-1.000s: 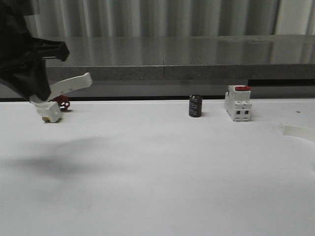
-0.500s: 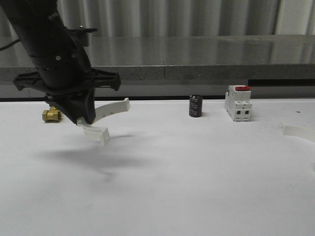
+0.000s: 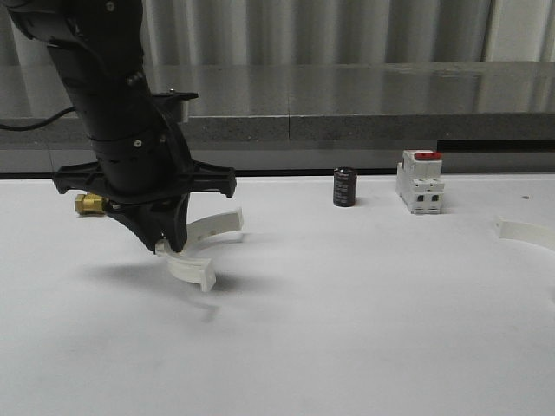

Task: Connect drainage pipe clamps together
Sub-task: 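Lift and carry the clamp half toward the table center, lower it, then open the left gripper and raise it away from the clamp half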

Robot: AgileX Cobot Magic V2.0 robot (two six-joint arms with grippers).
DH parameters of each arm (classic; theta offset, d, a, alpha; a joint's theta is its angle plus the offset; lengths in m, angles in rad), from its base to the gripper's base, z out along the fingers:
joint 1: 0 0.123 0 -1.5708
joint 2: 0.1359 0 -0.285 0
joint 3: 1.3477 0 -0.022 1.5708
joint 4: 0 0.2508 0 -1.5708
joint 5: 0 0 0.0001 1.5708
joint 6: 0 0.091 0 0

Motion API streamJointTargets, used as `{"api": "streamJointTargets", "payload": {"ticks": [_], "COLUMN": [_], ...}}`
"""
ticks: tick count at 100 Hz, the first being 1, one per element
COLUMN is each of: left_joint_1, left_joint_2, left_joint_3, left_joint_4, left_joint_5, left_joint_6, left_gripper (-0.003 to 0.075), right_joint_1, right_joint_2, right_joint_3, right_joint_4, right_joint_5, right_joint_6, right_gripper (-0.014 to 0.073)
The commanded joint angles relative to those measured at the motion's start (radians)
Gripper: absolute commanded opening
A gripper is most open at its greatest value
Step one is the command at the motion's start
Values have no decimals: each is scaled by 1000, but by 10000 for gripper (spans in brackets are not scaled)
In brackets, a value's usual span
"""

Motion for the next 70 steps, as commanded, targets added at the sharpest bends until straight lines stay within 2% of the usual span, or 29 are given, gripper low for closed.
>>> {"api": "streamJointTargets", "payload": {"ticks": [1,34,41,50,70], "left_joint_1": [-6,-23,-23,-23,-23], "left_joint_2": [-36,-5,-5,-5,-5], "left_joint_3": [-29,-29,-29,-29,-38], "left_joint_4": [3,-9,-10,-12,-16], "left_joint_5": [-29,-21,-18,-3,16], "left_joint_6": [-24,-30,-30,-30,-30], "left_gripper": [83,87,121,244,669], "right_joint_1": [0,0,0,0,0], "right_joint_2": [-15,-15,-15,-15,-15], "right_joint_3": [-17,-17,-17,-17,-17], "right_joint_4": [-4,-4,-4,-4,-4], "right_joint_5": [-80,-80,-80,-80,-80], "right_joint_6": [-3,-3,-3,-3,-3], "right_gripper": [-69,-69,-69,-69,-69]}}
